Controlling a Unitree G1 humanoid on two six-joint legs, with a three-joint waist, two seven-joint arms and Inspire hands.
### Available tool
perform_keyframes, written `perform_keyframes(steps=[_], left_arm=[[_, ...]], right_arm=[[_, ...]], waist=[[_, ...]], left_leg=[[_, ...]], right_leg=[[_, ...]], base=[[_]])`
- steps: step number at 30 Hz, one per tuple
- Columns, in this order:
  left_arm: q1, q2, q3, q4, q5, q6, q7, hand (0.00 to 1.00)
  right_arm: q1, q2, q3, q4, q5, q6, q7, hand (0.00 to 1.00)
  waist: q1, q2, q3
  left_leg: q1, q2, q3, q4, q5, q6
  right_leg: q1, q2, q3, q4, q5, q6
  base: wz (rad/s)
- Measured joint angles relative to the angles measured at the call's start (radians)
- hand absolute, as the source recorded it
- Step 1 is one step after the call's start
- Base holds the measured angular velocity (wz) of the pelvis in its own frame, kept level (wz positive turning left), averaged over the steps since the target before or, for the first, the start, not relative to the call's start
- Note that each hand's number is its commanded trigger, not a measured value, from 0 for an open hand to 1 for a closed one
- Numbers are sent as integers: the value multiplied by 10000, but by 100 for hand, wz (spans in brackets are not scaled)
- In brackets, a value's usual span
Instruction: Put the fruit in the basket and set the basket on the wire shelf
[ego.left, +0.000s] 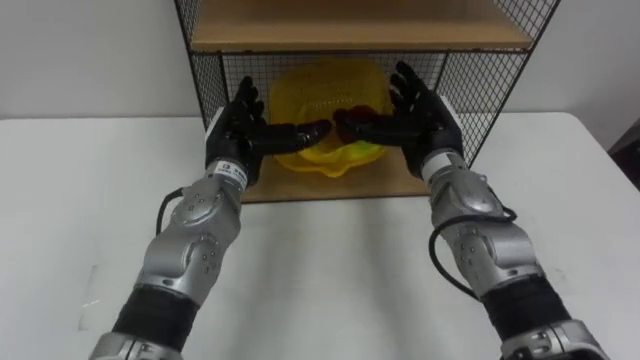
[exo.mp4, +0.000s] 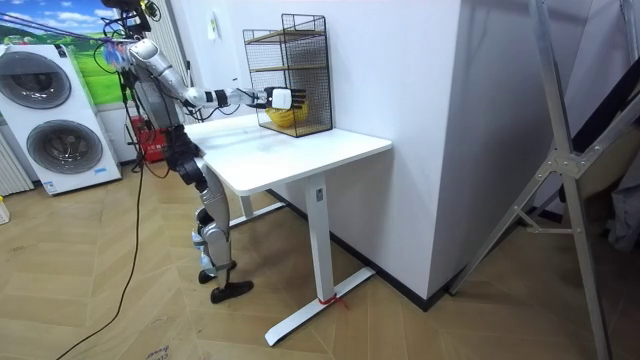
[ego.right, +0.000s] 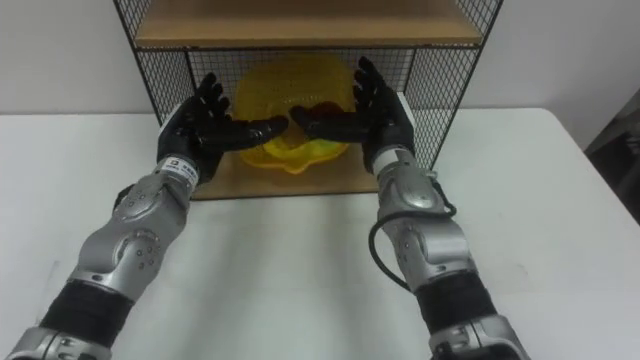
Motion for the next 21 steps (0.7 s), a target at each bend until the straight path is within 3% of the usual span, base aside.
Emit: perform_keyframes(steps=[6, 8, 13, 21], left_arm=[[-425, -18, 164, 449, 12, 567, 32, 0], [-425, -51, 265, 486, 31, 754, 50, 0], [-427, -67, 294, 700, 51, 849, 55, 0], [-407, -72, 317, 708, 132, 945, -16, 0]], right_arm=[[-237, 25, -311, 436, 75, 351, 203, 0], [-244, 25, -316, 611, 70, 455, 240, 0], [-244, 25, -319, 641, 90, 638, 294, 0], [-230, 32, -311, 624, -656, 652, 576, 0]], waist=[[77, 50, -41], [65, 95, -96], [71, 213, -184], [77, 206, -190]], left_leg=[[0, 1, -1, 1, 1, 0], [1, 1, 1, 13, 3, -1], [57, 1, 15, 15, 20, -10], [73, 0, 26, -59, 38, -18]], right_leg=[[-1, -2, -2, -1, 2, -4], [-3, -2, 1, 2, 3, -4], [25, -30, 6, 22, 2, -5], [15, -20, -20, 31, 2, -7]], base=[[0], [0], [0], [0]])
